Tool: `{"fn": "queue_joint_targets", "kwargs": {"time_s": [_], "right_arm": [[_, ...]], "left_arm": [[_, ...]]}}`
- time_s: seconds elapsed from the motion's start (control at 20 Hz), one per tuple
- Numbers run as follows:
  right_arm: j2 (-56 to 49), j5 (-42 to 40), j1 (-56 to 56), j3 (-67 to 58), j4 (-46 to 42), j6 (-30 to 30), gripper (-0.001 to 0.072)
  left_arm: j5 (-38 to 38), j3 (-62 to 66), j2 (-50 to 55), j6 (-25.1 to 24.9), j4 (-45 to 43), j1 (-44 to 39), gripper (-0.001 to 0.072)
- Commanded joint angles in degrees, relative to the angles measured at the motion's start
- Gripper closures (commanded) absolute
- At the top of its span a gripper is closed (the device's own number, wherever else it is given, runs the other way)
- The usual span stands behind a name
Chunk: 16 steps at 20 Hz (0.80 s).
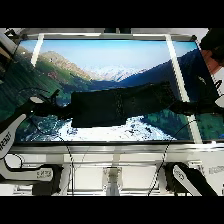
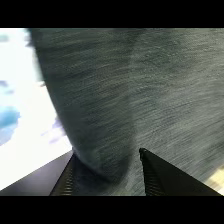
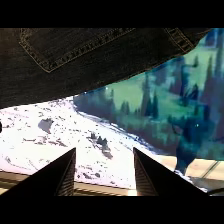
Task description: Fold the clothes and pants, and hang the long-sleeved shirts on hangers.
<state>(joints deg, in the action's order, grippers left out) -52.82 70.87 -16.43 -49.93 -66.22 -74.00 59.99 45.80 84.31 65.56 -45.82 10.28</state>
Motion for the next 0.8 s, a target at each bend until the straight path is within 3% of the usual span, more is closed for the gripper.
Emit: {"fn": "queue_joint_targets", "kwargs": {"time_s": [0.0, 0.2, 0.4, 0.75], "right_arm": [[0.04, -0.48, 0.02, 0.02, 0.20, 0.02, 0.0314], [0.04, -1.84, 0.02, -0.04, 0.35, 0.00, 0.0314], [0.04, -2.84, 0.02, -0.04, 0.63, 0.00, 0.0314], [0.04, -3.41, 0.02, -0.04, 0.61, 0.00, 0.0314]], "left_arm": [[5.14, 0.09, -2.25, 0.04, -1.99, 5.95, 0.0196], [5.14, 0.13, -3.17, -0.02, -2.58, 9.07, 0.0195], [1.36, 0.13, -1.31, -0.48, -1.31, 5.44, 0.0194], [1.03, 0.13, 2.97, -3.45, 3.93, 1.01, 0.0195]]}}
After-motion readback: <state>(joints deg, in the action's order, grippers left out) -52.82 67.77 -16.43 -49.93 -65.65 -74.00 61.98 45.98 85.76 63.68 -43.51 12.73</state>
